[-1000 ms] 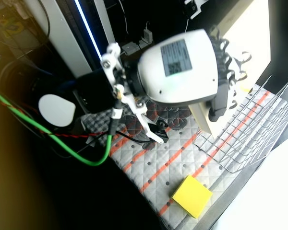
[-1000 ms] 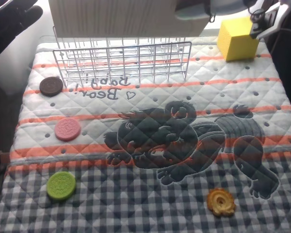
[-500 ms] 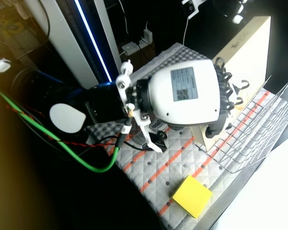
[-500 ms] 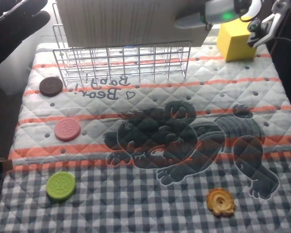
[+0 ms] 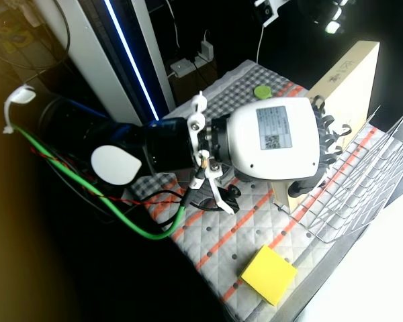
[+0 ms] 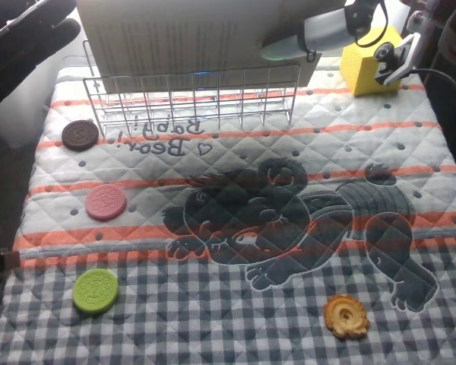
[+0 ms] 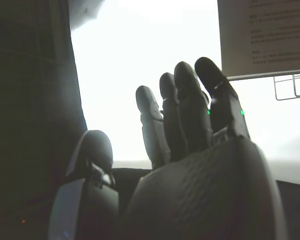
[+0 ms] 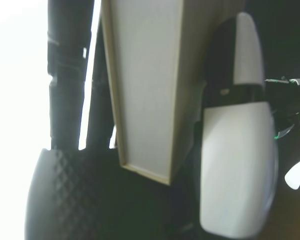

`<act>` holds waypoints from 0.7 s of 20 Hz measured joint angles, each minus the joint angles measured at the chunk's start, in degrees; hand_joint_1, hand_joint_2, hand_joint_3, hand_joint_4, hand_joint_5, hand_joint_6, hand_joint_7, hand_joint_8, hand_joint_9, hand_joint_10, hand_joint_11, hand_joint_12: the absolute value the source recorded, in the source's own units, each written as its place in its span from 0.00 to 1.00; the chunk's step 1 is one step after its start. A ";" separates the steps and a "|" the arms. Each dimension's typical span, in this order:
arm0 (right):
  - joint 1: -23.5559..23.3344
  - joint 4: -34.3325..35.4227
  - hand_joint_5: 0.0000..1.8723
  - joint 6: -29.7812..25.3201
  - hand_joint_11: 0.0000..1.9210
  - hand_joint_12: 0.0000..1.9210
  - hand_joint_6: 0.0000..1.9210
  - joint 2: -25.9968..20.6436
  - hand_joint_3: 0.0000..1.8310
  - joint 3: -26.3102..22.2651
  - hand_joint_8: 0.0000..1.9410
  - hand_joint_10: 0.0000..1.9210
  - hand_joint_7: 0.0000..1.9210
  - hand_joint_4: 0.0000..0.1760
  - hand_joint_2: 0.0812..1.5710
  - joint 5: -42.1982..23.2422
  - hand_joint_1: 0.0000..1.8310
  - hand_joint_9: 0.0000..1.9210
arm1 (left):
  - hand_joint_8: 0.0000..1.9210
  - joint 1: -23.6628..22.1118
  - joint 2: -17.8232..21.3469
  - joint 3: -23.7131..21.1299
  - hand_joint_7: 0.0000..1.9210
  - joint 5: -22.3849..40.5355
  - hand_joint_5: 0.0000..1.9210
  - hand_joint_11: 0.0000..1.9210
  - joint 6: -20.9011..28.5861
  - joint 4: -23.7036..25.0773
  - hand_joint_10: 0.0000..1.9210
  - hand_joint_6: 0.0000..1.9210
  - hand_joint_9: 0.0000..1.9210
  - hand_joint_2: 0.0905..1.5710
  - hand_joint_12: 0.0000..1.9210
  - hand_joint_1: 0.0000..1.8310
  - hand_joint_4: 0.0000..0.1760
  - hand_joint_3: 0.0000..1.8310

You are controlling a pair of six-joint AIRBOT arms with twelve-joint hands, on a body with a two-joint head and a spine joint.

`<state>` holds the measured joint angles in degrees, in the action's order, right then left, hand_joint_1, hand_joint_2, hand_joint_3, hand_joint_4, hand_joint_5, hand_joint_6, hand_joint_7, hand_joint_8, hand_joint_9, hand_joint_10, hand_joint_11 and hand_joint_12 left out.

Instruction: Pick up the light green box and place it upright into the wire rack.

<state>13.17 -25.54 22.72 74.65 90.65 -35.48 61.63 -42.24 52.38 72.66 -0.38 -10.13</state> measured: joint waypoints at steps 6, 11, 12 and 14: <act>0.00 -0.50 0.00 0.02 0.00 0.36 0.00 0.22 0.00 -0.61 0.00 0.00 0.00 0.72 0.54 -0.79 0.22 0.01 | 0.00 -0.04 -0.28 0.11 0.25 -0.20 0.31 0.00 0.00 -0.13 0.00 0.00 0.23 0.75 0.45 0.22 0.41 0.00; 1.62 0.48 0.00 0.04 0.00 0.00 0.00 -3.98 0.00 -3.82 0.00 0.00 0.00 1.00 0.55 -4.55 0.22 0.00 | 0.00 0.00 -0.31 0.09 0.24 0.04 0.31 0.00 0.00 -0.17 0.00 0.00 0.22 0.74 0.41 0.22 0.48 0.00; 2.73 1.44 0.00 0.00 0.00 0.20 0.00 -5.33 0.01 -4.63 0.00 0.02 0.00 1.00 0.51 -5.46 0.22 0.01 | 0.00 0.11 -0.31 0.04 0.24 0.17 0.32 0.00 0.02 -0.37 0.00 0.00 0.22 0.74 0.40 0.23 0.49 0.00; 5.84 3.61 0.00 0.07 0.00 0.02 0.00 -8.61 0.00 -6.71 0.00 0.00 0.00 1.00 0.50 -8.00 0.22 0.00 | 0.00 1.40 -0.28 -0.20 0.24 1.09 0.32 0.00 0.00 -0.50 0.00 0.00 0.22 0.74 0.38 0.23 0.44 0.00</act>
<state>19.00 -21.93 22.79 66.04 83.94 -43.48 63.02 -42.52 52.18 73.76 -0.38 -10.63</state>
